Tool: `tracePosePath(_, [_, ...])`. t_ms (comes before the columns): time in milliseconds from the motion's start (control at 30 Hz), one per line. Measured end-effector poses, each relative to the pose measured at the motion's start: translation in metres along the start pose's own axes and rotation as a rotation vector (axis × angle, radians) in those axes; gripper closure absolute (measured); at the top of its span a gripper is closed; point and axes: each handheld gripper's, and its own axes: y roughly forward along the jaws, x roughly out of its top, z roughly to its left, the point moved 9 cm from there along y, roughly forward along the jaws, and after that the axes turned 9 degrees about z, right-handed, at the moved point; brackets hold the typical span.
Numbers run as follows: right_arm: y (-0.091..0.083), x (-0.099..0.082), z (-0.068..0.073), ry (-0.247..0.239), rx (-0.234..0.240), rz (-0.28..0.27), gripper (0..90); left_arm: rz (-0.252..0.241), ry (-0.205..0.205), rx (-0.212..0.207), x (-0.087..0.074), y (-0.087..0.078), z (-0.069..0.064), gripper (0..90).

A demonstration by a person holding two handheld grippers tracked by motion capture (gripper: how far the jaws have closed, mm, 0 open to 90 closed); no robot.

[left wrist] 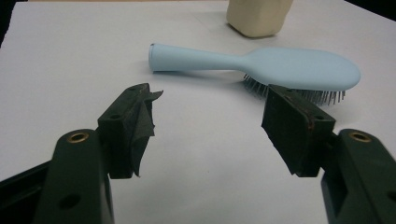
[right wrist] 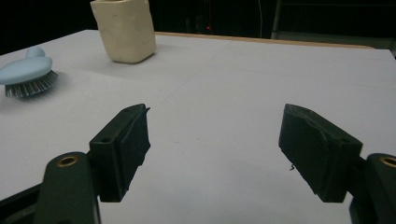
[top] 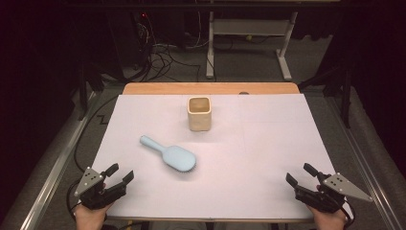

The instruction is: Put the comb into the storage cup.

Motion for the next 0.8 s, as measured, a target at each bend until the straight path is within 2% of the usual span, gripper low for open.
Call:
tracePosePath(533, [-0.0003,0.0,0.0001,0.006,0.001,0.002,24.8,-0.013,0.006,-0.004,0.0022,-0.0008,-0.0005,34.1])
tracePosePath(800, [-0.0008,0.0007,-0.0009,0.003,0.001,-0.009,25.0,-0.024,-0.008,-0.008,0.004,-0.0012,-0.0002,34.1])
